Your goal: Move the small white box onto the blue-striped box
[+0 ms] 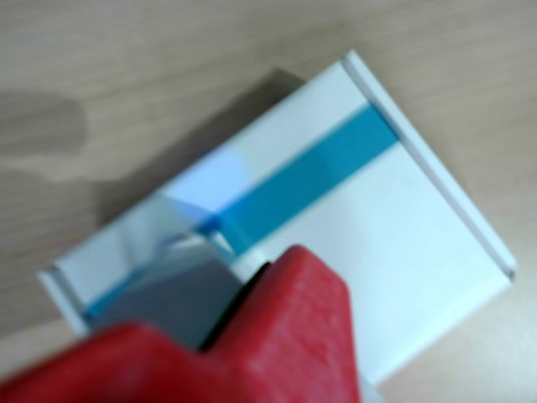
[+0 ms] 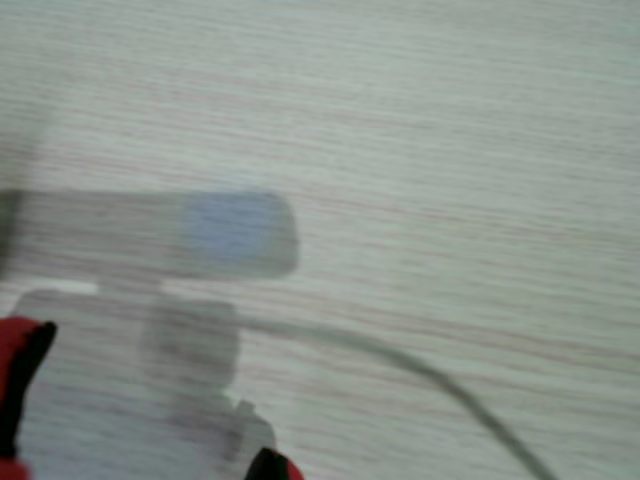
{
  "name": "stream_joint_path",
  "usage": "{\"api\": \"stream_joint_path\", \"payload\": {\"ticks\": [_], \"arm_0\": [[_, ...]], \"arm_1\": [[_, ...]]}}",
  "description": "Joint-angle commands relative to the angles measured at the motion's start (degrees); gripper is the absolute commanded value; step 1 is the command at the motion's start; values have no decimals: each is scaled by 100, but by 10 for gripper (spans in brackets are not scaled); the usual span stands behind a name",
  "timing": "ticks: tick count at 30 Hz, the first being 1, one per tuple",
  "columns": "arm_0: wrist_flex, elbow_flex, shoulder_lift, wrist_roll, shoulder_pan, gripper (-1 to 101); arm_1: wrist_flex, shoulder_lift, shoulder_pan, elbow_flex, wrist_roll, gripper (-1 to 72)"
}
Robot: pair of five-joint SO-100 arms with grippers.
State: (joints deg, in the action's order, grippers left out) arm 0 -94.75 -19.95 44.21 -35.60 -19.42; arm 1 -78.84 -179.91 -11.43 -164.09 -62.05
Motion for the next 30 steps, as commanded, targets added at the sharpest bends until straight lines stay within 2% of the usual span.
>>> {"api": "stream_joint_path", "payload": {"ticks": [1,5,8,9,10,11,12,15,18,22,26,28,29,30], "arm_0": [[-123,290,439,-176,105,311],[-123,70,1441,-378,35,311],[-123,-1125,3357,-422,9,300],[-123,-1644,4148,-510,18,233],[-123,-2083,4869,-527,97,91],[-114,-2566,5546,-606,229,-1],[-97,-3076,6135,-721,387,-1],[1107,-6302,8367,-1257,756,-1],[1916,-9149,10151,-1538,923,-1],[3305,-11654,10898,-1828,1406,-2],[4614,-13693,11364,-2452,1644,-2],[4931,-14555,11874,-2883,1767,-2],[4869,-15029,12507,-3085,1846,-2],[4342,-15434,13553,-3208,1925,-1]], "arm_1": [[0,-149,-132,70,-149,371],[0,-149,-141,70,-132,372],[26,-149,-193,62,-62,376],[35,-149,-220,62,-44,326],[26,-149,-229,62,-35,234],[26,-149,-246,62,-26,93],[26,-149,-246,62,-9,3],[9,-149,-281,62,0,2],[9,-149,-272,62,44,2],[0,-149,-299,62,44,2],[-18,-149,-229,62,211,2],[-448,-158,-105,62,-510,2],[-448,-158,-9,62,-624,2],[-457,-158,79,62,-747,2]]}}
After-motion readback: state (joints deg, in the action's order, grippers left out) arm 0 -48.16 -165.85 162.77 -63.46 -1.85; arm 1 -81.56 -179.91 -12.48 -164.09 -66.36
